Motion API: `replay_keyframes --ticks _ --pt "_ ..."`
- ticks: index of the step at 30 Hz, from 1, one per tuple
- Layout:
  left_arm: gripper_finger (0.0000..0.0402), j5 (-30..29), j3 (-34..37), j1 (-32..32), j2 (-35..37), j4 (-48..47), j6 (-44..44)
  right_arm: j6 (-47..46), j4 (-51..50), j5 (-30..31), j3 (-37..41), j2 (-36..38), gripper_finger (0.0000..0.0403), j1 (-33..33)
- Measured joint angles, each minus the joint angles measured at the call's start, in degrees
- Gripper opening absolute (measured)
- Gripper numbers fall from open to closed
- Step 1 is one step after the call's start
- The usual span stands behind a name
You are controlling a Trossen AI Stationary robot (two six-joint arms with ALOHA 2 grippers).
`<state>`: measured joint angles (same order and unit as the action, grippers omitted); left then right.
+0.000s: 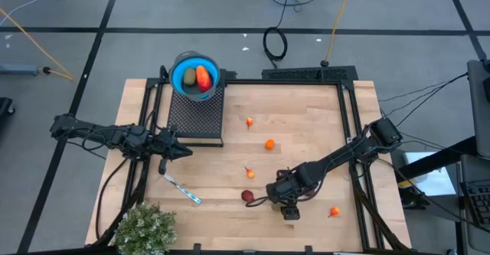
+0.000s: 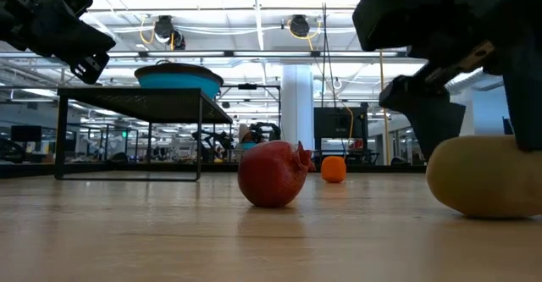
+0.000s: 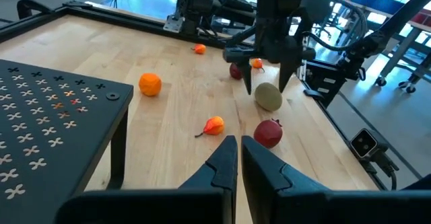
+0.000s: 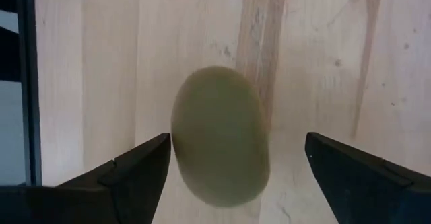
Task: Pick & Place Fruit
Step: Put the kiwi into the blue strainer bowl on the shelf
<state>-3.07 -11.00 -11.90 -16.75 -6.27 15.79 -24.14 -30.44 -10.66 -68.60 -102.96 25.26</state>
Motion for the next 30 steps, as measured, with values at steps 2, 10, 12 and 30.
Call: replay_keyframes --ticks 2,10,12,30 --pt "0.0019 0.0 0.0 0.0 0.0 0.0 0.0 -0.1 1.6 0.0 1.4 0.0 0.0334 0.1" --pt "0.0019 0.0 0.0 0.0 0.0 0.0 0.0 -0.7 5.9 0.1 5.5 0.1 0.0334 0.9" --pt "0.0019 0.0 0.0 0.0 0.0 0.0 0.0 -0.7 6.0 0.2 5.6 0.1 0.0334 0.9" --pt "0.0019 0.0 0.0 0.0 0.0 0.0 0.9 -0.7 6.8 1.0 5.7 0.0 0.0253 1.0"
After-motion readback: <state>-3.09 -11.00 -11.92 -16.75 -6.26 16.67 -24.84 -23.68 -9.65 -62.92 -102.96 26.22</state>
